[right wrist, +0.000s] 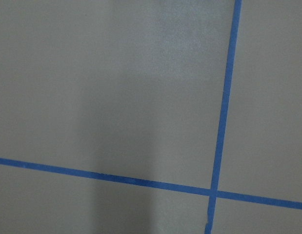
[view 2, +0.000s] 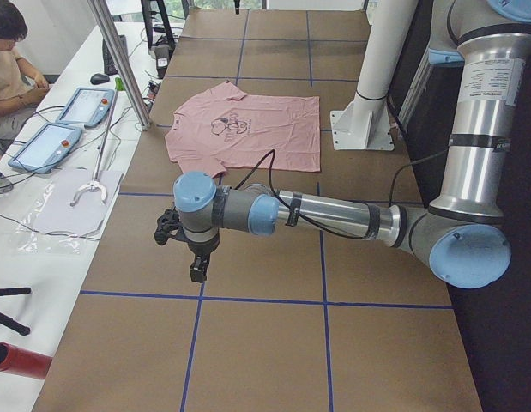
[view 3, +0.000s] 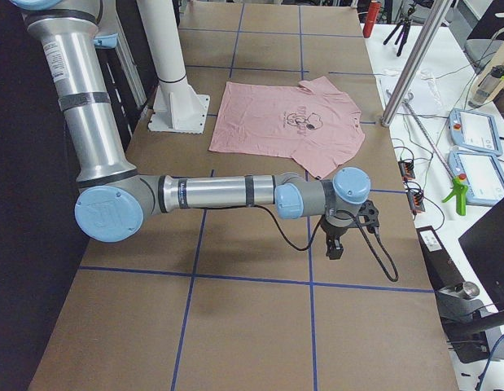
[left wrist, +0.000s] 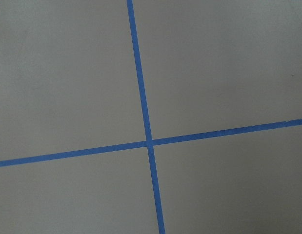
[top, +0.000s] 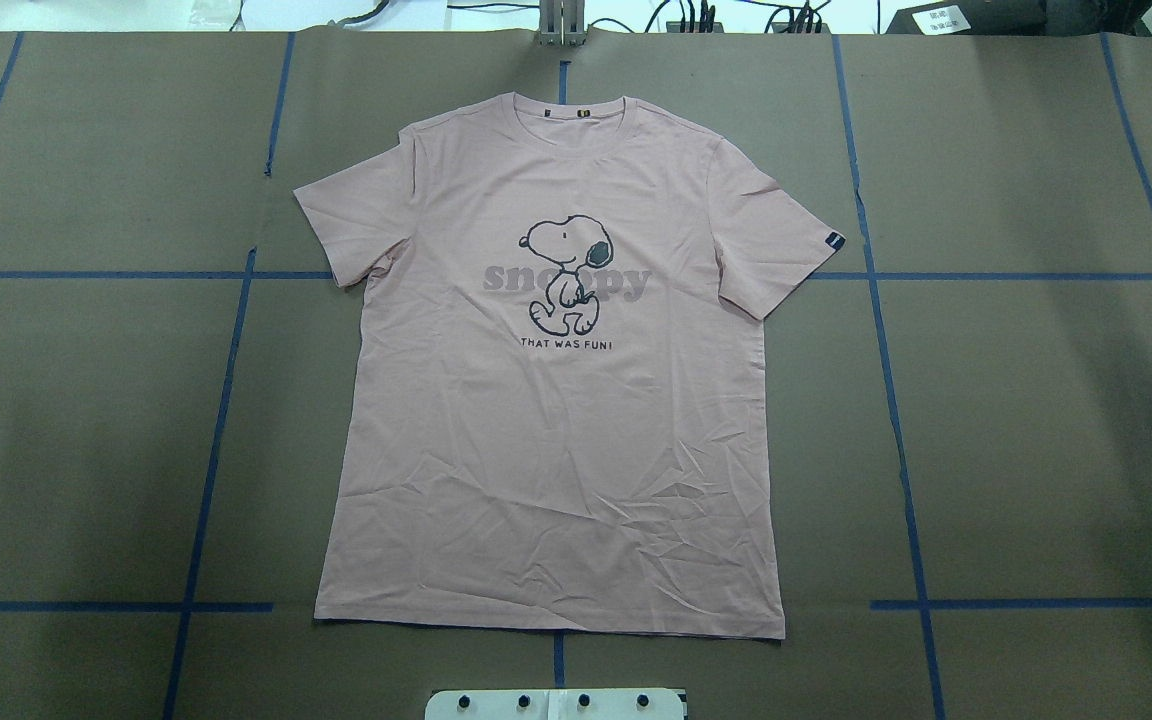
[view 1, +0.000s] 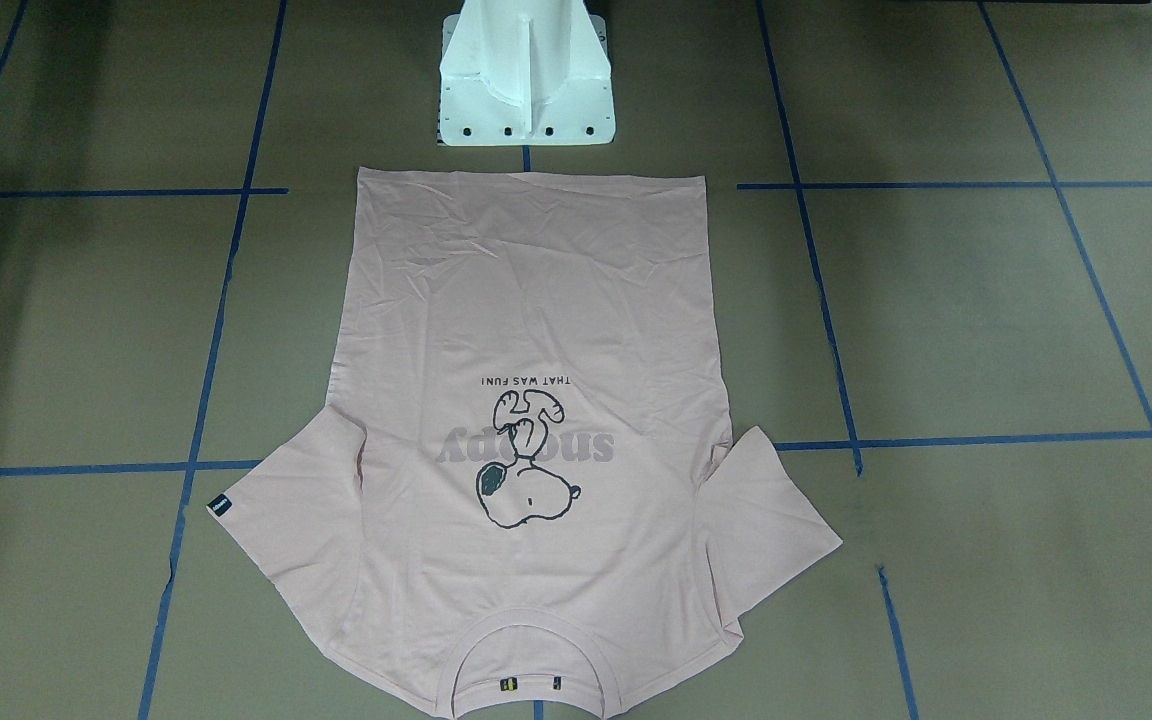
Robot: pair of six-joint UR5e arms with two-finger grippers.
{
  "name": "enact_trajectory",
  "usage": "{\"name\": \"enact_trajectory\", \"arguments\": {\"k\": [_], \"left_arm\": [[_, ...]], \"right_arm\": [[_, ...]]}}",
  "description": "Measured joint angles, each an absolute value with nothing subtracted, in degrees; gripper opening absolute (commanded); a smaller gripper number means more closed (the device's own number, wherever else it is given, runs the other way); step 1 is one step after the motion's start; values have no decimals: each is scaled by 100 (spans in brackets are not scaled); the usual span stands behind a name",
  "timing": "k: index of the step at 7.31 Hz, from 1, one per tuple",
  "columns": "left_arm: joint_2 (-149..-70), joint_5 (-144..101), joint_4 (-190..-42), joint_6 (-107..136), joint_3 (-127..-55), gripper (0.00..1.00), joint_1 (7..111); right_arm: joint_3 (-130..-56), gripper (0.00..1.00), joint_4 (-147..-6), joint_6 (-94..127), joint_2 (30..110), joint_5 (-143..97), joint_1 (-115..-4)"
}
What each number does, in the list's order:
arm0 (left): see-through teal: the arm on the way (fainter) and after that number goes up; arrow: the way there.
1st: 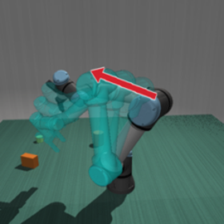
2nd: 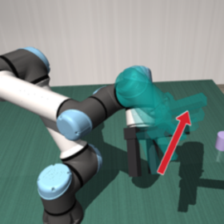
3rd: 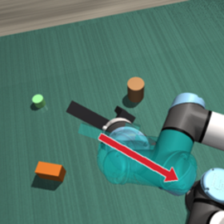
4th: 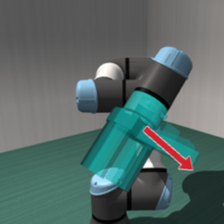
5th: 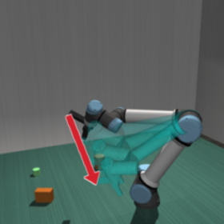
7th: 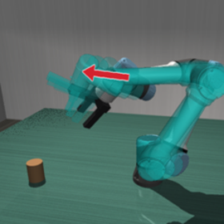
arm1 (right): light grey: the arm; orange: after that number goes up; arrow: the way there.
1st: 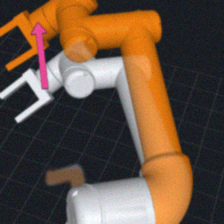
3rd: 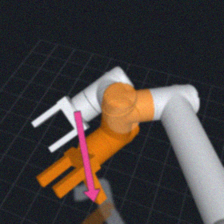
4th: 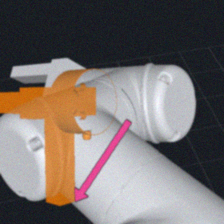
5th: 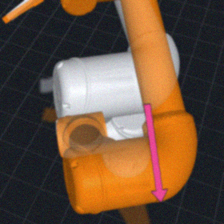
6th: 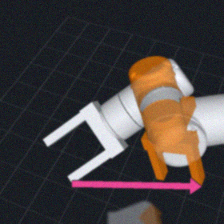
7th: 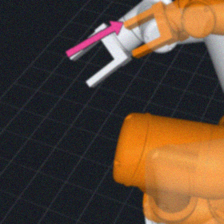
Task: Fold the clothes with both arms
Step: 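Move the right arm in toward the shirt's sleeve nearest it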
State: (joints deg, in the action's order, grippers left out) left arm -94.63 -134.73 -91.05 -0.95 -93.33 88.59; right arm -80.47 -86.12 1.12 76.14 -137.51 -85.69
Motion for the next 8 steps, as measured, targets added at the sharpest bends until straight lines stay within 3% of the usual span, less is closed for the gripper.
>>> {"name": "enact_trajectory", "arguments": {"k": [4, 8], "left_arm": [[-9299, -13528, -9230, -475, -9732, 100, 8849], [-9259, -13561, -9268, -519, -9724, 100, 8836]], "right_arm": [[-8165, 100, -8592, -112, 7726, -13684, -8611], [-7518, 100, -6771, 54, 8047, -13719, -8394]]}}
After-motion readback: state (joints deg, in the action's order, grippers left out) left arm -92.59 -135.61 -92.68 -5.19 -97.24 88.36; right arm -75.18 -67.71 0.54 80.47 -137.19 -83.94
